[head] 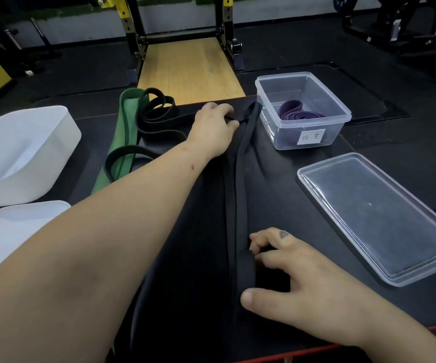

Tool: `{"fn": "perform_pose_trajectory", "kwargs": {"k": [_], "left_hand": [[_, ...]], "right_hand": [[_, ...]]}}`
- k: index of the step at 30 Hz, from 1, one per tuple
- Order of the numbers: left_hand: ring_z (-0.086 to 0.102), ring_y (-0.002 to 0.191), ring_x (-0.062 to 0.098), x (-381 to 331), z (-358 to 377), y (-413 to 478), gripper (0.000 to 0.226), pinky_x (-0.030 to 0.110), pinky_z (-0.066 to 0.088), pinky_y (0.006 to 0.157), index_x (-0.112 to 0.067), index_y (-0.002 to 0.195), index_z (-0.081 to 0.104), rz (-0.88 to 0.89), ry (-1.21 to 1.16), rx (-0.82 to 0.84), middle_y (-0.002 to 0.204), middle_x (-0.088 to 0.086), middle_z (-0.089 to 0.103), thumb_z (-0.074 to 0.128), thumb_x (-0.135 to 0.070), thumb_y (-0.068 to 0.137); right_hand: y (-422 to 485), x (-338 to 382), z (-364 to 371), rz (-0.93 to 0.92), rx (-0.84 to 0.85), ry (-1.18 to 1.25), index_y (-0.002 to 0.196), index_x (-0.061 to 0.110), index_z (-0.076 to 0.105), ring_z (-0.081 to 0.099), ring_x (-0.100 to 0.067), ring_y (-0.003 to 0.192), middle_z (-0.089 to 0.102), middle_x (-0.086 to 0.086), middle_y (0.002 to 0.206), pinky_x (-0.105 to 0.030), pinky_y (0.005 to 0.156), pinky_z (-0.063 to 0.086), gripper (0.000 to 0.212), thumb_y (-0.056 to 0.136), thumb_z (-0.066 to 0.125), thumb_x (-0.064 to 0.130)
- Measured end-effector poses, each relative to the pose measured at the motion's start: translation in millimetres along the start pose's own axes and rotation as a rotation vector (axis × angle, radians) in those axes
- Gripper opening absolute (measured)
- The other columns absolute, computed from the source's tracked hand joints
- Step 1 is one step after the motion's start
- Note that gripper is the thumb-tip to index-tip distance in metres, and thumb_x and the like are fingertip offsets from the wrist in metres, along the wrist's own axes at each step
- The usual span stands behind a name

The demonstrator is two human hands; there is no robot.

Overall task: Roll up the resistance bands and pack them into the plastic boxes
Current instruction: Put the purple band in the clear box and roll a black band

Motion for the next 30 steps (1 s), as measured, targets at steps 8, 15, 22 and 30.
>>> {"fn": "perform_pose_trajectory", "kwargs": {"k": [8,15,22,30], "left_hand": [[0.058,0.112,0.031,29.1,-21.2,-11.5,0.032,0.05,0.046,0.104,-0.021,0.122,0.059,-0.194,0.158,0.0,0.116,0.004,0.062,0.051,-0.009,0.094],[0.057,0.102,0.025,33.6,-20.8,-9.8,0.024,0.045,0.035,0.101,-0.025,0.118,0.057,-0.162,0.23,0.06,0.107,-0.003,0.063,0.065,-0.035,0.097],[0.055,0.105,0.034,50.7,-43.3,-14.3,0.036,0.051,0.039,0.104,-0.02,0.121,0.053,-0.176,0.342,-0.088,0.116,0.008,0.056,0.049,0.0,0.091],[0.039,0.131,0.035,57.9,-65.5,-17.3,0.044,0.056,0.024,0.112,-0.013,0.128,0.061,-0.287,0.749,-0.007,0.135,0.012,0.05,0.06,-0.017,0.084]], "right_hand": [[0.1,-1.4,-0.1,0.022,-0.015,0.012,0.08,0.038,0.072,0.042,0.014,0.129,0.048,0.031,0.125,-0.003,0.097,0.034,0.04,0.065,0.064,0.075],[2.4,-4.3,0.6,0.027,-0.008,-0.013,0.088,0.034,0.075,0.04,0.013,0.132,0.047,0.029,0.127,-0.017,0.104,0.037,0.049,0.067,0.062,0.076],[2.1,-3.2,-0.4,0.032,-0.01,-0.009,0.09,0.034,0.076,0.042,0.012,0.13,0.048,0.028,0.125,-0.016,0.104,0.037,0.05,0.066,0.062,0.076],[2.6,-5.2,0.6,0.057,-0.017,-0.033,0.086,0.036,0.074,0.045,0.011,0.127,0.048,0.029,0.125,-0.023,0.105,0.041,0.05,0.066,0.061,0.079]]}}
Point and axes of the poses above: each hand's wrist, its own y-axis towards the middle knuckle, its own z-axis out of the palm, x = y × z, the point moved 2 cm from there along y, towards the middle knuckle
